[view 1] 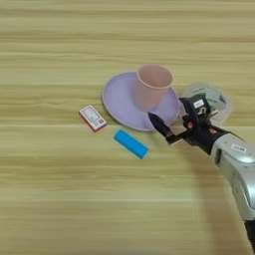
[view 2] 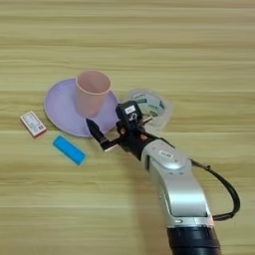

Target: Move the objects on the table

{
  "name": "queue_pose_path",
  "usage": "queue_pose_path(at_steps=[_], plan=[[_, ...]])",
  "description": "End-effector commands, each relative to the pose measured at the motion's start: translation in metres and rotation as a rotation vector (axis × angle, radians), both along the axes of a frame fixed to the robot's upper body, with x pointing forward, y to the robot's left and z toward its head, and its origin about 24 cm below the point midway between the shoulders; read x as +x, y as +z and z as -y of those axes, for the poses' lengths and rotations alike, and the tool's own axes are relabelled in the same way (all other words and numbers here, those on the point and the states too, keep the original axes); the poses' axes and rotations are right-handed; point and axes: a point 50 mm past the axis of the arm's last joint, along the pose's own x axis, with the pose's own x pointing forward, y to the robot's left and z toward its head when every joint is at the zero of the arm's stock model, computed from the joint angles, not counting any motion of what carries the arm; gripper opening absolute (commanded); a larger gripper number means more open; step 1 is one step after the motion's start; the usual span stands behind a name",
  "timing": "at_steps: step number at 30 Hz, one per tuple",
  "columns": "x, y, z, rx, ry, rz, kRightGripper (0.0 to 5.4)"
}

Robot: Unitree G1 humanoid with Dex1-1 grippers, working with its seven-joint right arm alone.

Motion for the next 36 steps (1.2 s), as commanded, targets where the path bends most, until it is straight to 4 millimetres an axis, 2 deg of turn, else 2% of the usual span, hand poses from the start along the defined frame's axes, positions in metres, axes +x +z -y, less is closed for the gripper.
queue_pose_path(at_steps=[1, 18, 36], plan=[[0.018, 0.031, 0.001, -0.02, -0.009, 0.155, 5.36], [0.03, 0.029, -0.006, 0.0, 0.023, 0.162, 5.36], [0.049, 0.037, -0.011, 0.013, 0.053, 0.191, 5.36]])
